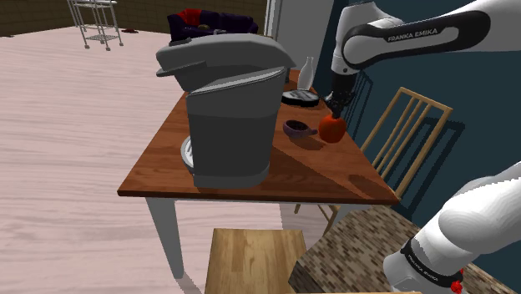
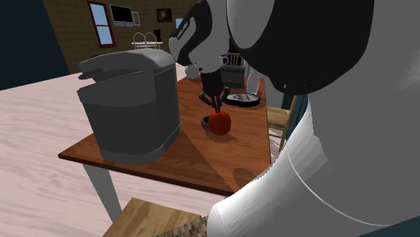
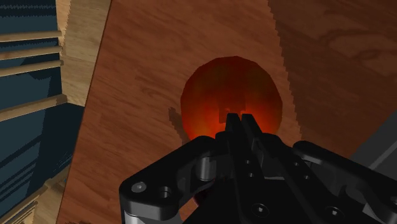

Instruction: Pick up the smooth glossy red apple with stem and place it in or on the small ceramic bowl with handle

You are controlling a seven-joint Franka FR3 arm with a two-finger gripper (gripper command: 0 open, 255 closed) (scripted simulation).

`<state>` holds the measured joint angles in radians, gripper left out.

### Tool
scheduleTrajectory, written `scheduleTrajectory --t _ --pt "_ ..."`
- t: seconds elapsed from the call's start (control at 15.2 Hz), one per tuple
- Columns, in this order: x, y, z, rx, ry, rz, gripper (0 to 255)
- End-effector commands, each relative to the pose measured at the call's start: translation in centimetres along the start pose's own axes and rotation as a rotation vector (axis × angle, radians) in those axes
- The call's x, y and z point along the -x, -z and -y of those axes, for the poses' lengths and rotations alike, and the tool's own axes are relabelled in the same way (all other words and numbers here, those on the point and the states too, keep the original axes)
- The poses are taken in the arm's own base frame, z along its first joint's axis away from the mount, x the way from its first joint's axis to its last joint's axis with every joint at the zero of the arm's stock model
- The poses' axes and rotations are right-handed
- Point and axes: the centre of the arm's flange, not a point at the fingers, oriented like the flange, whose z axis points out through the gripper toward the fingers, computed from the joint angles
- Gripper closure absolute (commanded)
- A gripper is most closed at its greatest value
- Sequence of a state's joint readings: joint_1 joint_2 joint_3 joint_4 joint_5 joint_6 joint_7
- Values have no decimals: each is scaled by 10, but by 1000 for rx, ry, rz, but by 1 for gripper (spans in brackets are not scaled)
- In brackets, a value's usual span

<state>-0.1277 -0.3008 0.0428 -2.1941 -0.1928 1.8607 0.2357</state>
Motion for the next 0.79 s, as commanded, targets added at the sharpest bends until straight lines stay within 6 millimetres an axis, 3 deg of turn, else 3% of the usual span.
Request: scheduleTrajectory --t 0.0,0.4,0.73 --pt "0 11 -4 0 0 0 255" --pt "0 41 -10 0 0 0 255" --pt "-62 62 -16 0 0 0 255"
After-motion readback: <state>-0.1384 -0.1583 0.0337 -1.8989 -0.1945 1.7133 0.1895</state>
